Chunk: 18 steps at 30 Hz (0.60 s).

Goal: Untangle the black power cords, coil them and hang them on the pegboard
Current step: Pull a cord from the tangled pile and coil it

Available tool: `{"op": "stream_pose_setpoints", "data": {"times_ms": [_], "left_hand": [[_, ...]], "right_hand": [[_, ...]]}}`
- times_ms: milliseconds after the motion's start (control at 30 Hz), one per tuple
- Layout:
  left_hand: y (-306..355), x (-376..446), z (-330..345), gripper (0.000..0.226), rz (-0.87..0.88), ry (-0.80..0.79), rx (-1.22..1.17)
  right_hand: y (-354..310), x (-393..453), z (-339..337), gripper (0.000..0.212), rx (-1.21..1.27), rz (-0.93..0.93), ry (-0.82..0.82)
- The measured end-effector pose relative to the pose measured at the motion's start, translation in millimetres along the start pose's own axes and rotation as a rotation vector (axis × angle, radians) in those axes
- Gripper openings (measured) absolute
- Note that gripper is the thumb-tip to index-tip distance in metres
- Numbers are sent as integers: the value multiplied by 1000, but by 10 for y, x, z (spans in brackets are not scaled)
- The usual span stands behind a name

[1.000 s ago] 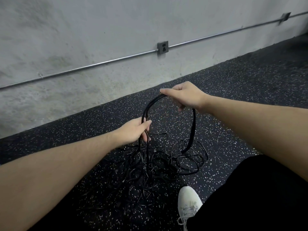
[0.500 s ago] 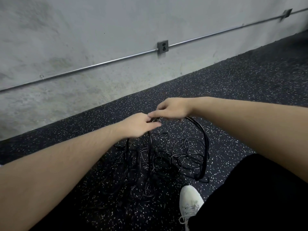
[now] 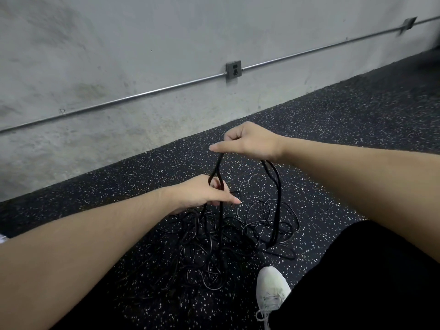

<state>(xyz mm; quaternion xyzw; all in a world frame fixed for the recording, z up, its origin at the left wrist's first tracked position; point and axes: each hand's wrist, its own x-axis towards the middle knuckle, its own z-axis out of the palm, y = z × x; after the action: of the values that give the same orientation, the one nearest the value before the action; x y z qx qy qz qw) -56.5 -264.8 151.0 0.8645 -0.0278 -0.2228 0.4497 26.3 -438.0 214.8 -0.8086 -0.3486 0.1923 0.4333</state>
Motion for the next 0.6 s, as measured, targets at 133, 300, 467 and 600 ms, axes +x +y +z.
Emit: {"op": "stream_pose_setpoints", "data": {"times_ms": [133,300,467,600], "left_hand": [[-65,30,56,6,-20,5,-41],[-186,87,56,20,-55,157,59],[-88,108,22,12,-70,194,181],[90,141,-68,33,-65,233,198]], "right_hand": [[59,-27,-108,48,112,10,144],[286,-28,-229,48,77,115,279],[555,16,-219,21,-396,281,152],[369,-34,-98,39,-564,140,23]]}}
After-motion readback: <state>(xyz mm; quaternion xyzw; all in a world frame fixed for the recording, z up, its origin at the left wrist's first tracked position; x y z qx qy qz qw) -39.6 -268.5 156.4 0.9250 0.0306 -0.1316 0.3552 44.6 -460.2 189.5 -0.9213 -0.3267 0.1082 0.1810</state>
